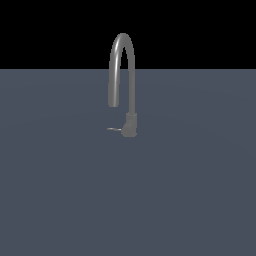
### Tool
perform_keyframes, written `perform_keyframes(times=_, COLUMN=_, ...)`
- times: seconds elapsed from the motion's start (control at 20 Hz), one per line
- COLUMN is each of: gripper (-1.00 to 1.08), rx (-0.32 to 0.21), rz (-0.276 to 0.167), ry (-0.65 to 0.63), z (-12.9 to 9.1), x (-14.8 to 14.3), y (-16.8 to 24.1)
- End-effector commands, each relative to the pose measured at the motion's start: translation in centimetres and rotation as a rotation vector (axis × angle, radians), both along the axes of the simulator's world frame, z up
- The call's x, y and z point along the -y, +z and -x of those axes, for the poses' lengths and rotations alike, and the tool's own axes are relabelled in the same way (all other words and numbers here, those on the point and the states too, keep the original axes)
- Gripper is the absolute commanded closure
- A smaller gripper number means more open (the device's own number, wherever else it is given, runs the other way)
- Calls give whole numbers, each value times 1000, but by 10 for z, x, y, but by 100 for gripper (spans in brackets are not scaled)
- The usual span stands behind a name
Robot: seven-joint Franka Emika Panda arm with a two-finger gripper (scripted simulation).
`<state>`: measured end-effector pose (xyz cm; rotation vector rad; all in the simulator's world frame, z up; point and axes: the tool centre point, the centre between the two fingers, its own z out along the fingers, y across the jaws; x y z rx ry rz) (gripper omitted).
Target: Turn on the faucet by rotating a designated handle.
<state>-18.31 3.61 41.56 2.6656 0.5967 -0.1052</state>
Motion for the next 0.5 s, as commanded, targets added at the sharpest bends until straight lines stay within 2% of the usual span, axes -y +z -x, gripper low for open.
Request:
perform_keyframes(times=0.0, gripper=108, rx=-7, rz=70, ry=78, z=-10, x=-7, y=-12)
perform_keyframes(times=0.45, gripper=108, rx=-30, rz=288, ry=315, z=-38, x=-28, y=-53)
